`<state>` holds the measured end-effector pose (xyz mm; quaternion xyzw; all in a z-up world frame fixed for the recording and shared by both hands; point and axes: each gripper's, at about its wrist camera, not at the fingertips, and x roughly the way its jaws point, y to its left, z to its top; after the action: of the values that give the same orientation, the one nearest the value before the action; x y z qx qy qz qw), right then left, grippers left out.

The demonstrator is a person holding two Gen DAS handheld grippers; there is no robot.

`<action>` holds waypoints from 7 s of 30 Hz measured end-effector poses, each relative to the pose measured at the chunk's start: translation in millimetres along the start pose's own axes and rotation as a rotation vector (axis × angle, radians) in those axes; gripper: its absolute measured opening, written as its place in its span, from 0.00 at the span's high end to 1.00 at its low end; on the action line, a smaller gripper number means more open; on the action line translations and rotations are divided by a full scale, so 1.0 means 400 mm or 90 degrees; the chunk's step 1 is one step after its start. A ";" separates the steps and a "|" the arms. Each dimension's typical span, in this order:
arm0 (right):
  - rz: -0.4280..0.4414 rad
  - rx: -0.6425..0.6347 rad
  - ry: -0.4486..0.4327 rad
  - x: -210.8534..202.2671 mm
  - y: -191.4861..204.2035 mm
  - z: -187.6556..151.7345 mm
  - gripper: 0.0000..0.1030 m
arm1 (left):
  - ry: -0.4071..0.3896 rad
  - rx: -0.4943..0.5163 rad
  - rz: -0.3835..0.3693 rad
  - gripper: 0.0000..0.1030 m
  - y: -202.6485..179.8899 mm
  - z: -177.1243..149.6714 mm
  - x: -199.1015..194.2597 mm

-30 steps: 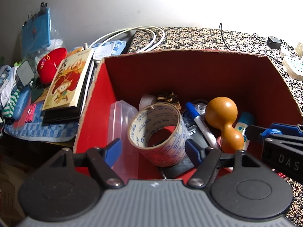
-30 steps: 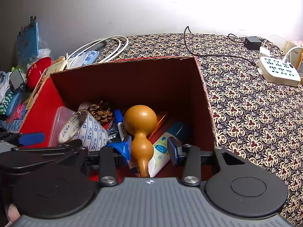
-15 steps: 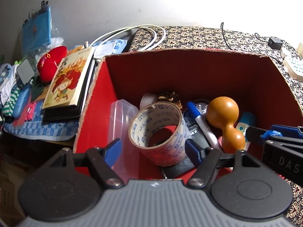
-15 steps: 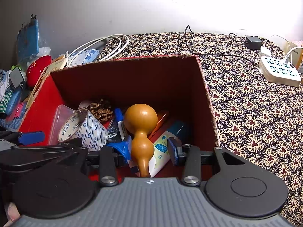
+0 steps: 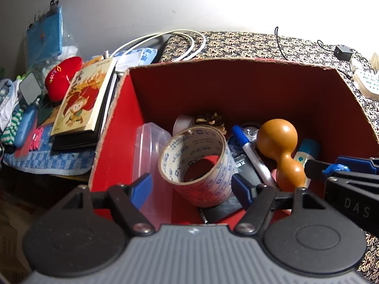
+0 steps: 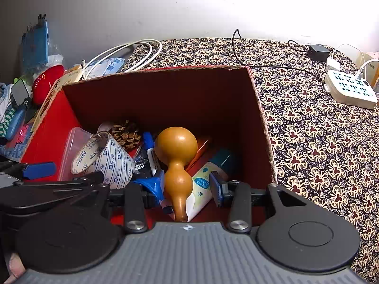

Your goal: Organize rigid objects

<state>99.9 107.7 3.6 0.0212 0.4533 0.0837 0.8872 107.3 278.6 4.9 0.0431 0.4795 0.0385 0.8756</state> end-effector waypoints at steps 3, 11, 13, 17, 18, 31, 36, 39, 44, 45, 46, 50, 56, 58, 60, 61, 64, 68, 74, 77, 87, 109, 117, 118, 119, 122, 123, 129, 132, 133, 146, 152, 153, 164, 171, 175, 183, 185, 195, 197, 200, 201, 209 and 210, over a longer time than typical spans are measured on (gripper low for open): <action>-0.001 -0.002 0.002 0.001 0.000 0.000 0.76 | 0.000 -0.001 0.001 0.29 0.000 -0.001 0.000; -0.001 -0.003 0.006 0.003 0.001 -0.002 0.76 | 0.003 -0.005 0.002 0.29 0.005 -0.005 0.004; -0.001 -0.003 0.006 0.003 0.001 -0.002 0.76 | 0.002 -0.005 0.001 0.29 0.004 -0.005 0.004; -0.001 -0.003 0.006 0.003 0.001 -0.002 0.76 | 0.002 -0.004 0.001 0.29 0.002 -0.006 0.003; -0.001 -0.004 0.006 0.003 0.001 -0.002 0.76 | 0.002 -0.004 0.000 0.29 0.002 -0.006 0.003; -0.003 -0.004 0.007 -0.002 0.003 -0.003 0.76 | 0.001 -0.005 -0.002 0.29 -0.001 -0.009 -0.001; -0.003 -0.004 0.007 -0.002 0.003 -0.004 0.76 | 0.001 -0.004 -0.002 0.29 -0.003 -0.010 -0.002; -0.003 -0.004 0.006 -0.002 0.003 -0.004 0.76 | 0.000 -0.005 -0.001 0.29 -0.004 -0.010 -0.003; -0.003 -0.004 0.006 -0.003 0.004 -0.004 0.76 | -0.002 -0.006 -0.002 0.29 -0.003 -0.010 -0.005; -0.003 -0.004 0.006 -0.003 0.004 -0.004 0.76 | -0.002 -0.006 -0.002 0.29 -0.003 -0.010 -0.005; -0.003 -0.004 0.006 -0.003 0.004 -0.003 0.76 | -0.003 -0.006 -0.002 0.29 -0.003 -0.009 -0.006; -0.002 0.000 0.005 -0.008 0.004 -0.002 0.76 | -0.005 -0.005 -0.001 0.29 -0.003 -0.006 -0.011; -0.002 0.001 -0.002 -0.015 0.005 0.001 0.75 | -0.010 -0.005 0.001 0.29 0.000 -0.002 -0.017; -0.003 0.000 -0.003 -0.015 0.005 0.001 0.75 | -0.013 -0.005 0.003 0.29 0.000 -0.002 -0.020; -0.004 0.000 -0.002 -0.013 0.005 0.000 0.75 | -0.014 -0.004 0.004 0.29 0.000 -0.001 -0.019; -0.004 0.000 -0.001 -0.012 0.005 0.000 0.75 | -0.013 -0.004 0.004 0.29 0.001 -0.001 -0.018; -0.004 -0.001 -0.001 -0.011 0.005 0.000 0.75 | -0.011 -0.004 0.004 0.29 0.003 0.000 -0.016; -0.004 -0.001 -0.001 -0.011 0.005 0.000 0.75 | -0.011 -0.003 0.003 0.29 0.001 -0.001 -0.014; -0.004 -0.001 -0.001 -0.012 0.005 0.000 0.76 | -0.010 0.000 0.004 0.29 -0.003 -0.002 -0.011; -0.003 0.001 -0.001 -0.011 0.005 0.001 0.76 | -0.011 0.000 0.004 0.29 -0.003 -0.002 -0.012; -0.001 0.002 -0.001 -0.010 0.004 0.001 0.76 | -0.006 -0.003 0.005 0.29 0.000 -0.004 -0.006; 0.006 0.009 0.004 0.000 0.000 -0.002 0.76 | -0.001 -0.011 0.004 0.29 0.003 -0.007 0.004; 0.008 0.010 0.005 0.001 0.000 -0.002 0.76 | 0.000 -0.007 0.003 0.29 0.001 -0.007 0.005; 0.007 0.010 0.005 0.001 0.001 -0.003 0.76 | 0.000 -0.007 0.003 0.29 0.000 -0.007 0.005; 0.007 0.009 0.006 0.002 0.001 -0.003 0.76 | -0.001 -0.007 0.002 0.29 0.001 -0.007 0.005; 0.007 0.010 0.005 0.002 0.001 -0.003 0.76 | 0.000 -0.008 0.002 0.29 0.001 -0.006 0.005; 0.007 0.010 0.006 0.002 0.001 -0.003 0.76 | 0.000 -0.008 0.002 0.29 0.001 -0.006 0.005; 0.007 0.010 0.006 0.001 0.001 -0.004 0.76 | 0.000 -0.009 0.001 0.29 0.002 -0.006 0.005; 0.008 0.010 0.006 0.001 0.001 -0.004 0.76 | 0.000 -0.009 0.001 0.29 0.001 -0.006 0.005; 0.008 0.010 0.006 0.001 0.002 -0.004 0.76 | 0.000 -0.009 0.001 0.29 0.001 -0.006 0.005; 0.008 0.010 0.005 0.000 0.001 -0.005 0.76 | 0.000 -0.009 0.002 0.29 0.001 -0.006 0.005; 0.008 0.010 0.006 0.000 0.002 -0.005 0.76 | 0.000 -0.008 0.001 0.29 0.001 -0.006 0.005; 0.007 0.010 0.006 0.000 0.002 -0.004 0.76 | 0.000 -0.008 0.001 0.29 0.001 -0.006 0.004; 0.008 0.010 0.006 0.001 0.001 -0.004 0.76 | -0.001 -0.008 0.002 0.29 -0.001 -0.003 0.002; 0.007 0.010 0.006 0.001 0.001 -0.004 0.76 | -0.002 -0.008 0.002 0.29 -0.002 -0.003 0.003; 0.007 0.010 0.006 0.001 0.001 -0.004 0.76 | -0.002 -0.008 0.002 0.29 -0.002 -0.002 0.003; 0.007 0.010 0.006 0.002 0.002 -0.004 0.76 | -0.002 -0.008 0.002 0.29 -0.001 -0.002 0.003; 0.007 0.010 0.006 0.001 0.001 -0.004 0.76 | -0.002 -0.009 0.002 0.29 -0.001 -0.002 0.003; 0.007 0.010 0.006 0.001 0.001 -0.004 0.76 | -0.002 -0.011 0.001 0.29 0.003 -0.001 0.001; 0.007 0.010 0.006 0.000 0.001 -0.004 0.76 | -0.002 -0.011 0.001 0.29 0.003 -0.001 0.001; 0.007 0.010 0.006 0.000 0.001 -0.004 0.76 | -0.002 -0.011 0.002 0.29 0.003 -0.001 0.001; 0.007 0.009 0.006 0.000 0.001 -0.004 0.76 | -0.003 -0.012 0.002 0.29 0.003 -0.001 0.002; 0.007 0.009 0.006 0.000 0.001 -0.005 0.76 | -0.014 -0.021 -0.008 0.29 0.009 -0.006 -0.006; 0.007 0.009 0.005 0.000 0.001 -0.005 0.76 | -0.021 -0.026 -0.010 0.30 0.014 -0.006 -0.009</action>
<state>98.1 108.1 2.6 0.0300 0.4576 0.0855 0.8846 103.0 283.7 7.3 0.0222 0.4644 0.0403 0.8845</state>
